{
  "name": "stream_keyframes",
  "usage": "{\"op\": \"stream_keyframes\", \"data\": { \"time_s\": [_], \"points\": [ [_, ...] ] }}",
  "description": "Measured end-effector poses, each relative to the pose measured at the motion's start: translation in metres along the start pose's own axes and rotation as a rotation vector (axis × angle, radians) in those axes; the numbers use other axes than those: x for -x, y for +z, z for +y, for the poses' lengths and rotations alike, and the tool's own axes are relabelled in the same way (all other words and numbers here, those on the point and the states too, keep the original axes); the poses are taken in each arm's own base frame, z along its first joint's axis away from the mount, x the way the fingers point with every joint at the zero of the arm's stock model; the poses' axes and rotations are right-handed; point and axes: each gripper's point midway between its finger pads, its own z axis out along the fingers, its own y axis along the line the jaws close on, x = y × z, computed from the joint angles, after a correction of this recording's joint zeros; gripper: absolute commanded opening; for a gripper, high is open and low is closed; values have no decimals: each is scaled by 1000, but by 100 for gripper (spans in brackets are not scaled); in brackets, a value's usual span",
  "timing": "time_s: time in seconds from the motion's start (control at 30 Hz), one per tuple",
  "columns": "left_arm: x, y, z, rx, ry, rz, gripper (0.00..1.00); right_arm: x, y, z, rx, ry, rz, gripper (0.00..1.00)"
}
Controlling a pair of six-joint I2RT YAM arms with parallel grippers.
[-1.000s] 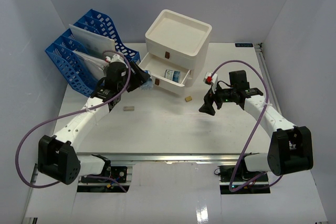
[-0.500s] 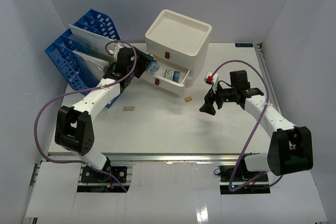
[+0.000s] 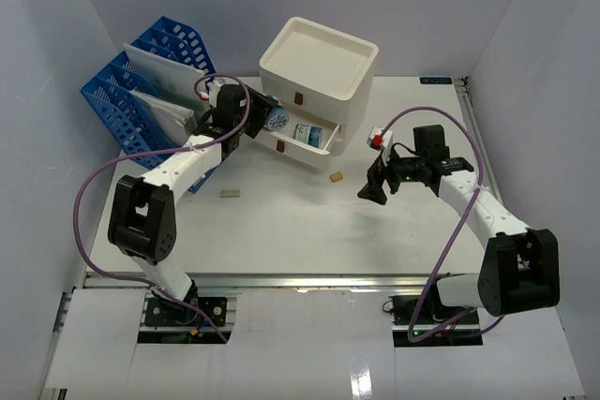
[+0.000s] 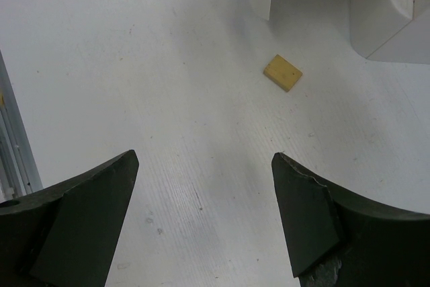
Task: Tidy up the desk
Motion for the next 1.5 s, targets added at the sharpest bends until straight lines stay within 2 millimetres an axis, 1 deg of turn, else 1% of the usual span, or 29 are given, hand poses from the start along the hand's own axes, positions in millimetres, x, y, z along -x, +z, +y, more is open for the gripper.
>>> {"op": "stream_keyframes", "data": {
  "time_s": [0.07, 0.1, 0.13, 0.2, 0.47, 0.57, 0.63, 0.7, 0.8, 0.83, 0.9, 1.0, 1.03, 1.1, 1.17, 1.3, 1.4, 1.5],
  "points": [
    [0, 0, -1, -4, 3, 1, 80, 0, 0, -1, -2, 1, 0, 87],
    [0, 0, -1, -6, 6, 1, 87, 0, -1, -1, -2, 1, -1, 87],
    [0, 0, -1, -6, 7, 0, 89, 0, -1, -1, -2, 2, -1, 87],
    [0, 0, -2, -12, 12, 0, 98, 0, -1, -1, -1, 2, -2, 87],
    [4, -1, -13, -56, 35, -13, 98, 0, -2, -2, -4, 4, -3, 87],
    [7, -4, -19, -81, 59, -23, 98, 0, -2, -2, -5, 5, -3, 87],
    [10, -9, -23, -107, 111, -34, 98, 0, -2, -2, -6, 1, -3, 87],
    [13, -20, -25, -140, 180, -54, 98, 0, -2, -2, -6, -7, -3, 87],
    [17, -47, -24, -185, 277, -79, 98, 2, -3, -2, -9, -23, -9, 87],
    [18, -59, -27, -223, 313, -86, 96, 5, -5, -1, -8, -32, -16, 88],
    [16, -86, -24, -286, 376, -90, 90, 13, -9, 2, -9, -58, -38, 88],
    [8, -123, -19, -379, 443, -90, 76, 32, -16, 9, -11, -121, -74, 88],
    [5, -131, -15, -395, 454, -84, 71, 42, -17, 9, -11, -146, -88, 88],
    [-3, -143, -8, -430, 470, -68, 65, 65, -18, 11, -7, -191, -106, 88],
    [-14, -148, 7, -440, 467, -36, 62, 95, -15, 7, -17, -247, -129, 88],
    [-44, -143, 48, -404, 436, 64, 59, 156, -1, -1, -45, -328, -164, 88],
    [-63, -131, 75, -362, 409, 140, 57, 203, 16, -14, -93, -367, -189, 88],
    [-78, -116, 89, -337, 397, 209, 56, 238, 34, -34, -146, -374, -205, 86]
  ]
}}
